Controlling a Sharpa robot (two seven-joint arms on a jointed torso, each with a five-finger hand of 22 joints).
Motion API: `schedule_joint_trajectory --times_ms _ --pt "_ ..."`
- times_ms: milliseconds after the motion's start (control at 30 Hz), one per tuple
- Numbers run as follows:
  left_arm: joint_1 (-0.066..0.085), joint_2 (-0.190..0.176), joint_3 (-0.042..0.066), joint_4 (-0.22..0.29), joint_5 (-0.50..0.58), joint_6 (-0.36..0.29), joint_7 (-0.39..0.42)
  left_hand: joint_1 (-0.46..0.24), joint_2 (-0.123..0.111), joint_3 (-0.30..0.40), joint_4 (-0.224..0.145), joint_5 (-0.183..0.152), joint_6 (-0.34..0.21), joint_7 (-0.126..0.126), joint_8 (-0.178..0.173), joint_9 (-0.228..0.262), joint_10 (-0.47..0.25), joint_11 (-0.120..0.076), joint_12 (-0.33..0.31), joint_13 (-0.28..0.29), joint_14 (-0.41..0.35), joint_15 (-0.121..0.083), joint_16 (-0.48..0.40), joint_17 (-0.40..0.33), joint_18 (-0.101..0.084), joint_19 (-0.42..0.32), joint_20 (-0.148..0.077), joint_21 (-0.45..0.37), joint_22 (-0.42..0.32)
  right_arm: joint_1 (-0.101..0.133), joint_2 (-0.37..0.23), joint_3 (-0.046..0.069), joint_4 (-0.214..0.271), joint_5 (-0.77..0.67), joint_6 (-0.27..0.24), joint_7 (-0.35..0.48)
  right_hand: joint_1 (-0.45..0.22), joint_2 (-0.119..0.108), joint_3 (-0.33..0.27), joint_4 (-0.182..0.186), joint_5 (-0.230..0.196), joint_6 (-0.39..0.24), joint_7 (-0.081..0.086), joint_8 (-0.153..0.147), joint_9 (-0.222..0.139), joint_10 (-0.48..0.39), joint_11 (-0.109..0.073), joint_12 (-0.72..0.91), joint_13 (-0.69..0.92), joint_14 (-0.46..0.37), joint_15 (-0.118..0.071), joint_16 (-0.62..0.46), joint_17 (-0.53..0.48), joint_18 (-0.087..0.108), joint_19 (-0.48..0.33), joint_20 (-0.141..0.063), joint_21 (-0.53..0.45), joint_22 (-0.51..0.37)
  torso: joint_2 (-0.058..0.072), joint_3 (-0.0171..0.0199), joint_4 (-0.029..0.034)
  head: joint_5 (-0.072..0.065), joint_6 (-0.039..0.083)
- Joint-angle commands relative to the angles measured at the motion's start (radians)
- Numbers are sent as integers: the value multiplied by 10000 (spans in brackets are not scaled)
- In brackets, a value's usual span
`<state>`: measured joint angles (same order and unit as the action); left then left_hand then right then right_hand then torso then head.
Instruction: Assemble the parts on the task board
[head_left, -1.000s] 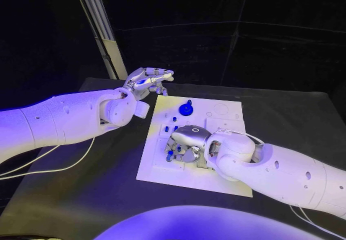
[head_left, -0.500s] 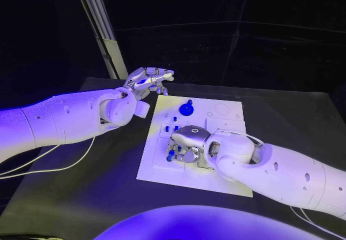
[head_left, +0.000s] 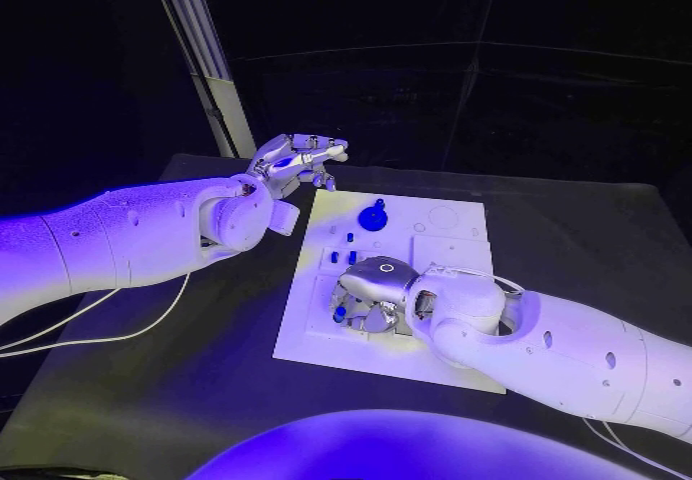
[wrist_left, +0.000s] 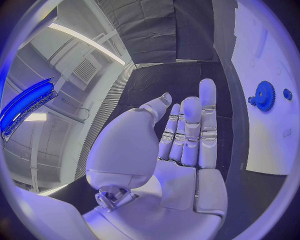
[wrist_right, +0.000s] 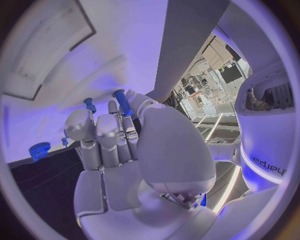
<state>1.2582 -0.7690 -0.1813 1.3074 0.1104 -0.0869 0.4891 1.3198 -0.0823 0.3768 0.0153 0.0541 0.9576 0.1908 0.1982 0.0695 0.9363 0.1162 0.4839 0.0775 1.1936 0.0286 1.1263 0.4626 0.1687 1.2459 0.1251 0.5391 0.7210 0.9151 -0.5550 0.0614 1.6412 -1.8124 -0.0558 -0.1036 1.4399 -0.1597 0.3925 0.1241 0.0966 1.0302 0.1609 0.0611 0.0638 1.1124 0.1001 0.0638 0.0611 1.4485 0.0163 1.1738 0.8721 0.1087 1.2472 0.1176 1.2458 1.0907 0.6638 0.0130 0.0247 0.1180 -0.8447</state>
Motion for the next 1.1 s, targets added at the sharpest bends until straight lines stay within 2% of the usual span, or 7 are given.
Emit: schedule_joint_trajectory --times_ms 33,233,733,800,867,967,1100 --pt "16 -4 8 10 25 127 27 16 92 -6 -55 38 -60 -1 46 -16 -68 10 40 -12 -45 8 -63 -11 137 -47 12 -41 -12 11 -10 -7 4 -97 -689 312 -178 -71 -268 -73 -18 -538 33 0 -8 -736 95 4 12 -354 73 -655 -957 241 -642 64 -676 -856 -5 3 -1 7 -10" --pt "16 -15 8 17 25 139 19 16 92 -6 -55 38 -60 -1 46 -16 -68 10 40 -12 -45 8 -63 -11 137 -47 12 -41 -12 9 -120 -12 21 -40 -1619 392 -141 28 -1077 -269 -81 -1648 132 16 18 -1967 325 253 77 -1104 258 -1712 -2581 497 -1678 279 -1843 -2158 -4 5 7 6 -3" --pt "14 -48 7 14 25 164 0 16 92 -6 -55 38 -60 -1 46 -16 -68 10 40 -12 -45 8 -63 -11 137 -47 12 -41 -12 11 -1417 44 1068 1803 -2684 630 -131 406 -1665 -294 111 -1163 303 123 84 -1242 237 1502 199 -667 173 -1150 -2135 360 -975 219 -1364 -1547 -29 0 -11 -107 101" --pt "14 -62 6 24 25 164 -2 16 92 -6 -55 38 -60 -1 46 -16 -68 10 40 -12 -45 8 -63 -11 137 -47 12 -41 -12 14 -1817 172 1317 2253 -2567 411 -316 429 -1757 -156 336 -909 267 221 120 -345 104 2023 363 -377 92 -702 -1476 250 -536 174 -928 -998 -33 -13 -21 -214 137" --pt "14 -87 6 38 25 168 -1 16 92 -6 -55 38 -60 -1 46 -16 -68 10 40 -12 -45 8 -63 -11 137 -47 12 -41 -12 15 -2376 320 1644 2754 -2562 -19 -922 283 -2095 275 1440 -558 -59 369 164 1249 -346 2963 833 184 -232 396 222 -46 501 -72 171 394 -27 -14 -35 -429 242" --pt "13 -131 3 44 25 159 -5 37 121 8 -66 38 -91 8 54 -19 -105 18 61 -29 -73 15 -67 -59 135 -45 15 -67 -38 16 -3219 465 2020 3462 -2713 -797 -1390 198 -2574 766 1920 -205 -354 561 188 2008 -643 3734 1556 400 -538 964 1053 -236 1110 -425 865 1257 -43 4 -102 -801 414" --pt "11 -186 -61 90 25 144 -4 37 123 8 -66 38 -90 8 56 -18 -105 18 63 -29 -73 15 -66 -59 135 -44 16 -69 -39 14 -4291 548 2355 4039 -2884 -1862 -2074 181 -3312 1467 2111 -144 -450 700 180 2629 -729 5325 3227 569 -610 1628 2152 -442 1614 -520 1497 2133 -80 37 -216 -1047 547"
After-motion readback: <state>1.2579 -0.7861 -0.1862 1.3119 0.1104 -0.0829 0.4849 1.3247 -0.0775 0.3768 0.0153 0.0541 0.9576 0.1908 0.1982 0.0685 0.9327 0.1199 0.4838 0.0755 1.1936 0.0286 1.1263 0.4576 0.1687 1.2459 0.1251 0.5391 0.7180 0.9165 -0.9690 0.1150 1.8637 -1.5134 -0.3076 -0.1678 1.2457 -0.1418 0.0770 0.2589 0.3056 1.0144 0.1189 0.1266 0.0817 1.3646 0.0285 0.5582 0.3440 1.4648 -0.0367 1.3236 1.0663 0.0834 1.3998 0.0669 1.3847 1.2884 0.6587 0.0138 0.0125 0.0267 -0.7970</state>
